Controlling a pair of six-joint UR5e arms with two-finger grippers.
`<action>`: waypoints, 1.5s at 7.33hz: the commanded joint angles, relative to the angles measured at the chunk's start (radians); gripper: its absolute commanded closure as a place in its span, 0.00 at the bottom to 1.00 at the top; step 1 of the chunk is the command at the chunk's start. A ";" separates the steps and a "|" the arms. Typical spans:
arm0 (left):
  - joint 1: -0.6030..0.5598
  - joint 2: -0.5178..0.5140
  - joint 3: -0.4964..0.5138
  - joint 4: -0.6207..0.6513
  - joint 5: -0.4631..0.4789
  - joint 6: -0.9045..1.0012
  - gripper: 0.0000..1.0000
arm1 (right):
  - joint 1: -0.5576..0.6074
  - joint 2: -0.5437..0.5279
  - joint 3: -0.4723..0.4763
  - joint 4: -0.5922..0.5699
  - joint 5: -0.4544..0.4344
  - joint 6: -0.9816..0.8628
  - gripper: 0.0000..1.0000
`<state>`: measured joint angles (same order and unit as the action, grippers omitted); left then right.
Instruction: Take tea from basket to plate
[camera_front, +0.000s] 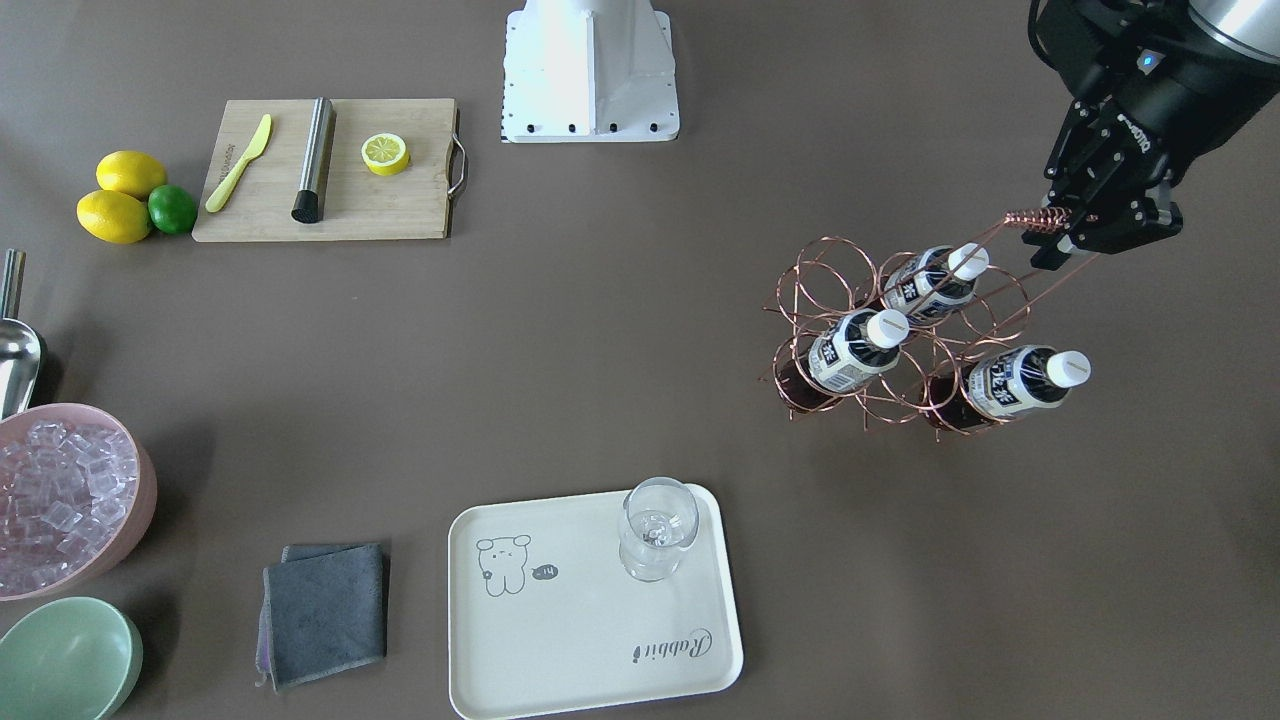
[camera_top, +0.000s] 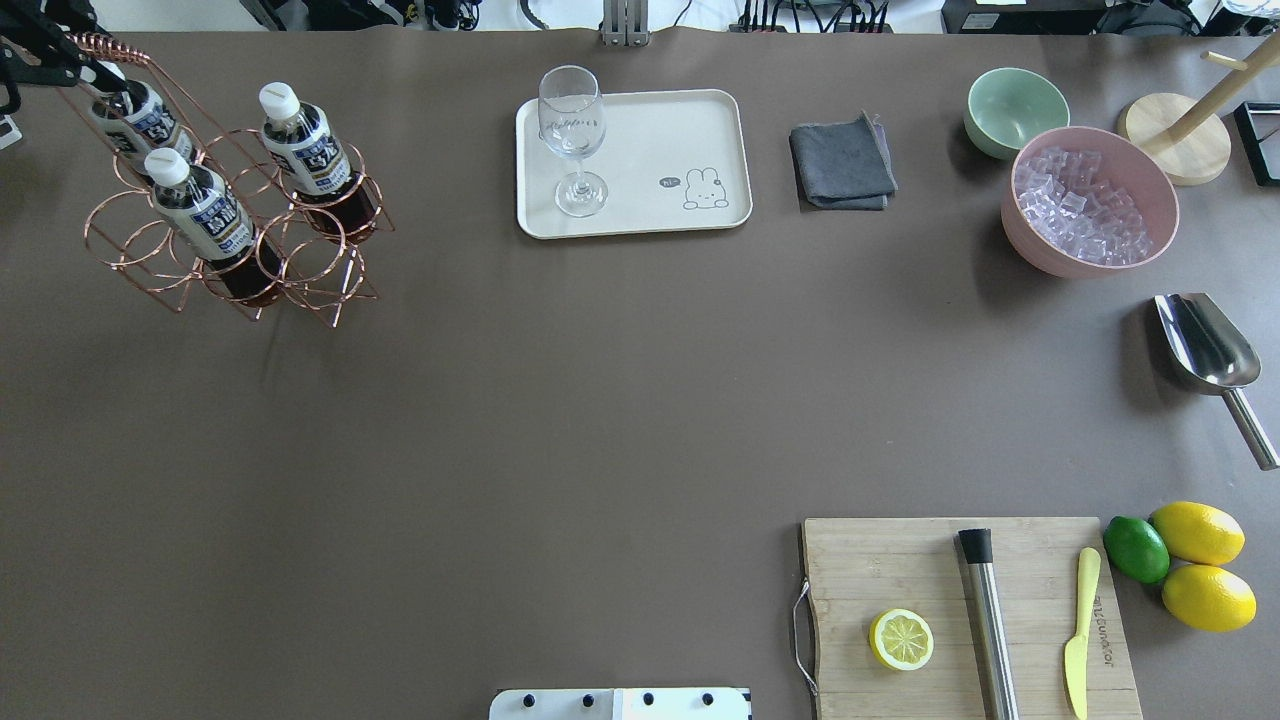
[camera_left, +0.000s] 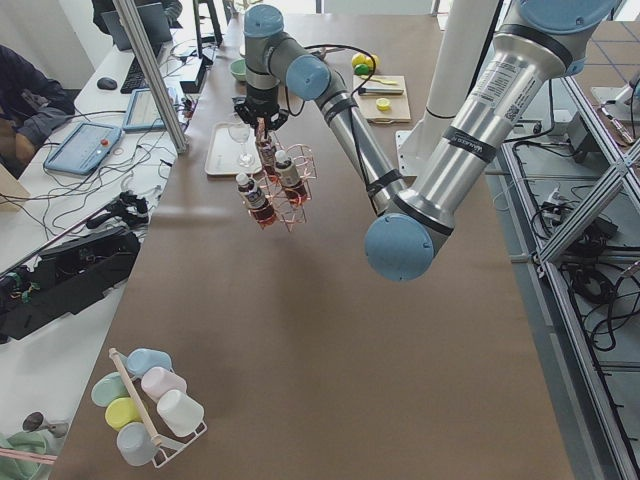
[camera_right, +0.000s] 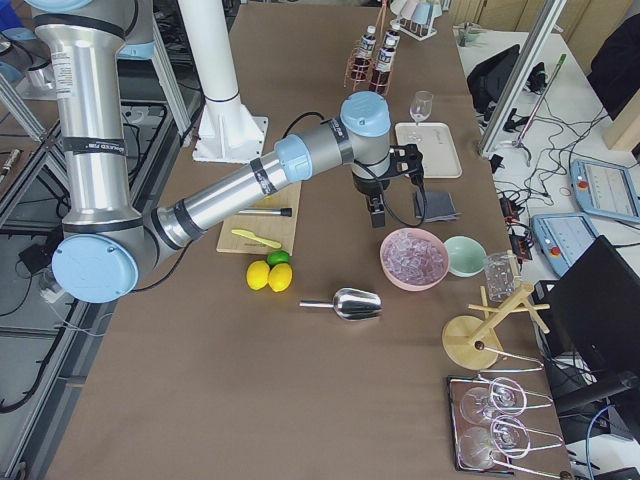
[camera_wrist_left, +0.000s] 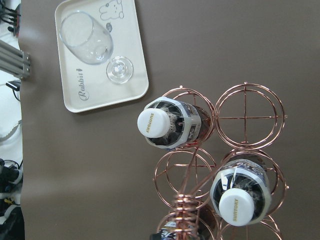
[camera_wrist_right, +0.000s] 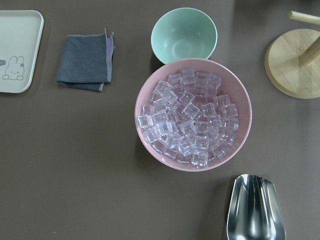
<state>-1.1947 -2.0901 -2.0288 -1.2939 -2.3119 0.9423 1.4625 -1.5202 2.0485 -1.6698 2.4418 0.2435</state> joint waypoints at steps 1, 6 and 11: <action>0.100 -0.005 -0.053 -0.138 -0.009 -0.228 1.00 | -0.060 0.002 -0.008 0.246 0.006 0.130 0.00; 0.317 -0.074 -0.057 -0.301 0.032 -0.572 1.00 | -0.246 0.005 -0.159 0.816 -0.138 0.330 0.00; 0.435 -0.142 0.027 -0.352 0.160 -0.827 1.00 | -0.359 0.096 -0.298 1.269 -0.282 0.486 0.00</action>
<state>-0.7715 -2.2197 -2.0409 -1.6194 -2.1598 0.1531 1.1666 -1.4763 1.7839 -0.5160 2.2122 0.6638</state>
